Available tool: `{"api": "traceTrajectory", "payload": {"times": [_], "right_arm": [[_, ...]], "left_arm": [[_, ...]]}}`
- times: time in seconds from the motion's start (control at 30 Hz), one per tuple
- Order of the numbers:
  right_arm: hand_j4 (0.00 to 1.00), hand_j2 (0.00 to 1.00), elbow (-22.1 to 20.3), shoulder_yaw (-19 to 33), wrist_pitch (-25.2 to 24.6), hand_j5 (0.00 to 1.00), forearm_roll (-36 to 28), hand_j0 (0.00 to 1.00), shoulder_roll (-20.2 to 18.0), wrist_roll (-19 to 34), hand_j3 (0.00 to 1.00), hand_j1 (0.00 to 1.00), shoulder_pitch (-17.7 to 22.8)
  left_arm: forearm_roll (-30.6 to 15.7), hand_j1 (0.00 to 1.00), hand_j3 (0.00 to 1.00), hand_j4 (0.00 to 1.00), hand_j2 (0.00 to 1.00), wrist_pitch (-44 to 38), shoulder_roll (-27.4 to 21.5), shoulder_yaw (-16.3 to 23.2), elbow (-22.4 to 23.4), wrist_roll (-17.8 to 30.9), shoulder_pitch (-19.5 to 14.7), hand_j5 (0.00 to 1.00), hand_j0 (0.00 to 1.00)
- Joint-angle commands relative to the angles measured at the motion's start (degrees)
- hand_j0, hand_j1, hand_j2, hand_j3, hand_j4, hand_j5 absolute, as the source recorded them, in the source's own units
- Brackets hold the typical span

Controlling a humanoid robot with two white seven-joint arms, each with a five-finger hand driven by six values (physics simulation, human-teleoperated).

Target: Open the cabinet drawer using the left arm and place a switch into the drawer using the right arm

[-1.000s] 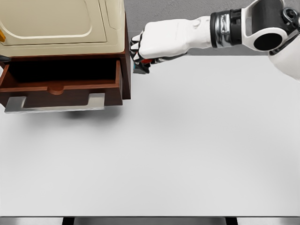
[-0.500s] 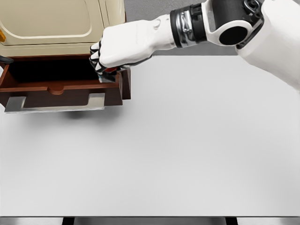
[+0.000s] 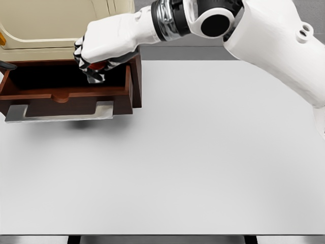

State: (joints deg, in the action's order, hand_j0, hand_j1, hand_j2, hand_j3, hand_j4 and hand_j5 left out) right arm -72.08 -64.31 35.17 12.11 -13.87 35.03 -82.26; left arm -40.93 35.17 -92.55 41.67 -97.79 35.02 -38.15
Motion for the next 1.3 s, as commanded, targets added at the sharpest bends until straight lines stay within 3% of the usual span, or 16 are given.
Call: {"api": "traceTrajectory", "payload": {"times": [0.0,0.43,0.47,0.5,0.53,0.7,0.77,0.87,0.9,0.93,0.97,1.03,1.1,1.13,1.27], "right_arm": [[0.30,0.30,2.12,-0.46,-0.17,0.30,-0.24,0.30,1.47,-0.03,0.30,0.30,0.00],[0.35,0.35,8.62,-1.34,-0.17,0.35,0.11,0.35,5.25,-0.03,0.35,0.35,-0.44],[0.40,0.40,8.80,-1.34,-0.17,0.40,0.46,0.40,5.43,-0.03,0.40,0.40,-0.44],[0.60,0.60,9.24,-1.25,-0.17,0.60,0.72,0.60,5.61,-0.03,0.60,0.60,-0.44],[1.00,1.00,9.42,-1.17,-0.17,1.00,2.21,1.00,5.61,-0.03,1.00,1.00,-0.62],[1.00,1.00,7.93,-0.73,-0.17,1.00,2.83,1.00,5.69,-0.03,1.00,1.00,-0.79],[1.00,1.00,2.74,-0.11,-0.17,1.00,2.75,1.00,4.20,-0.03,1.00,1.00,-0.70],[1.00,1.00,-16.59,0.68,-0.17,1.00,1.43,1.00,-10.20,-0.03,1.00,1.00,0.17],[1.00,1.00,-19.93,0.77,-0.17,1.00,-0.85,1.00,-14.33,-0.03,1.00,1.00,0.26],[1.00,1.00,-23.89,2.34,-0.17,1.00,-5.51,1.00,-21.98,-0.03,1.00,1.00,2.37],[1.00,1.00,-24.33,5.77,-0.17,1.00,-8.41,1.00,-26.90,-0.03,1.00,1.00,5.44],[1.00,1.00,-28.02,5.52,-0.17,1.00,-9.38,1.00,-33.50,-0.03,1.00,1.00,9.40],[1.00,1.00,-28.64,5.43,-0.17,1.00,-9.30,1.00,-38.59,-0.03,1.00,1.00,12.21],[1.00,1.00,-28.64,5.43,-0.17,1.00,-9.30,1.00,-40.71,-0.03,1.00,1.00,14.32],[1.00,1.00,-28.55,5.78,-0.17,1.00,-9.21,1.00,-43.35,-0.03,1.00,1.00,20.56]], "left_arm": [[-0.47,1.00,1.00,1.00,1.00,-0.17,0.00,-0.01,-0.03,-0.02,0.01,1.00,1.00],[-0.38,1.00,1.00,1.00,1.00,-0.17,0.00,-0.01,-0.65,-0.02,0.01,1.00,1.00],[-0.38,1.00,1.00,1.00,1.00,-0.17,0.00,-0.01,-0.65,-0.02,0.01,1.00,1.00],[-0.38,1.00,1.00,1.00,1.00,-0.17,0.00,-0.01,-0.65,-0.02,0.01,1.00,1.00],[-0.38,1.00,1.00,1.00,1.00,-0.17,0.00,-0.01,-0.65,-0.02,0.01,1.00,1.00],[-0.38,1.00,1.00,1.00,1.00,-0.17,0.09,-0.01,-0.65,-0.02,0.01,1.00,1.00],[-0.38,1.00,1.00,1.00,1.00,-0.17,0.09,-0.01,-0.82,-0.02,0.01,1.00,1.00],[-0.21,1.00,1.00,1.00,1.00,-0.17,0.17,-0.10,-1.08,-0.02,0.01,1.00,1.00],[-0.03,1.00,1.00,1.00,1.00,-0.17,0.52,-0.18,-1.87,-0.02,0.01,1.00,1.00],[0.06,1.00,1.00,1.00,1.00,-0.17,1.40,-1.32,-3.19,-0.02,-0.34,1.00,1.00],[0.23,1.00,1.00,1.00,1.00,-0.17,2.89,-1.77,-3.19,-0.02,-0.52,1.00,1.00],[1.64,1.00,1.00,1.00,1.00,-0.17,5.18,-2.20,-3.28,-0.02,-1.75,1.00,1.00],[2.69,1.00,1.00,1.00,1.00,-0.17,6.67,-2.47,-3.28,-0.02,-1.49,1.00,1.00],[3.48,1.00,1.00,1.00,1.00,-0.17,8.96,-2.47,-3.28,-0.02,-1.57,1.00,1.00],[4.19,1.00,1.00,1.00,1.00,-0.17,17.75,-2.47,-3.28,-0.02,-1.93,1.00,1.00]]}}
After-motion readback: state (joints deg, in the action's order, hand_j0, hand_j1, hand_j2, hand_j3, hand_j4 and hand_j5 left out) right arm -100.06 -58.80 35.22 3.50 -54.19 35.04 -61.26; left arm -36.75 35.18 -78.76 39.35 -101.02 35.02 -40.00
